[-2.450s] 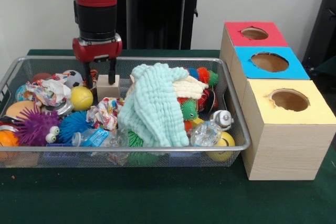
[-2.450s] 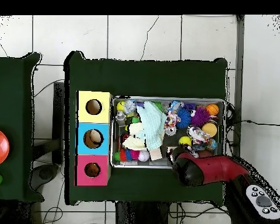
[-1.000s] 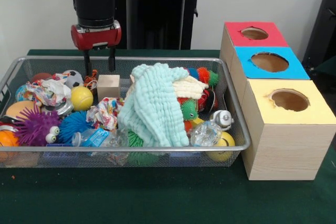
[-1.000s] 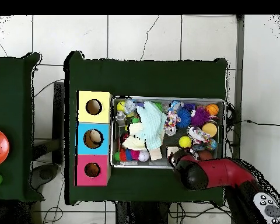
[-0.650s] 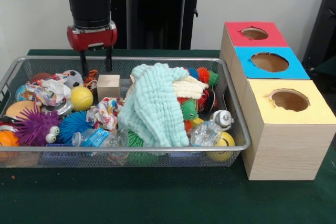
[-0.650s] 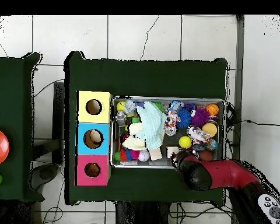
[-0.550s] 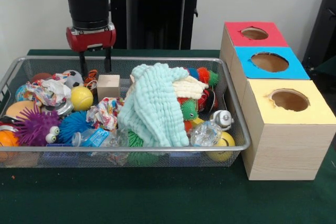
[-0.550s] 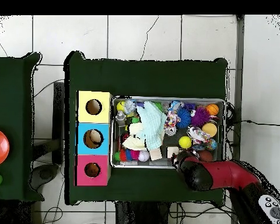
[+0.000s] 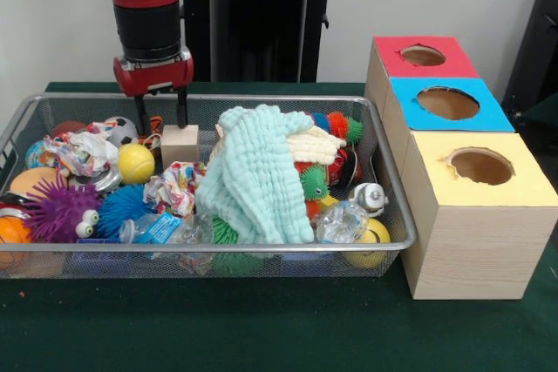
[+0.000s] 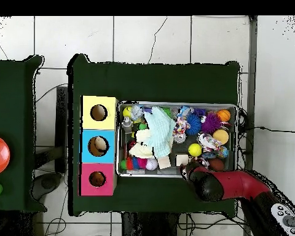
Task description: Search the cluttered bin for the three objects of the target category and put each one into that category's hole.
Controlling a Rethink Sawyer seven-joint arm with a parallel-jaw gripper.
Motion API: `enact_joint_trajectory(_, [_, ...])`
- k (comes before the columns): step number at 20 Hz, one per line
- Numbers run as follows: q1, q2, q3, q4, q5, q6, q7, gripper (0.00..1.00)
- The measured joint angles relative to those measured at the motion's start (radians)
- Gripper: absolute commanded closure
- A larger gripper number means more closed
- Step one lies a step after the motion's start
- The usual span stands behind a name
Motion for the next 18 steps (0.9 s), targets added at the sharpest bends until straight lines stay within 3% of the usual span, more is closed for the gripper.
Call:
enact_joint_trajectory(11, [-0.016,0.002,0.019,-0.001,-0.014,0.001,0.000,0.00])
enact_joint_trajectory(18, [-0.077,0.018,0.076,-0.001,-0.013,0.040,-0.001,0.00])
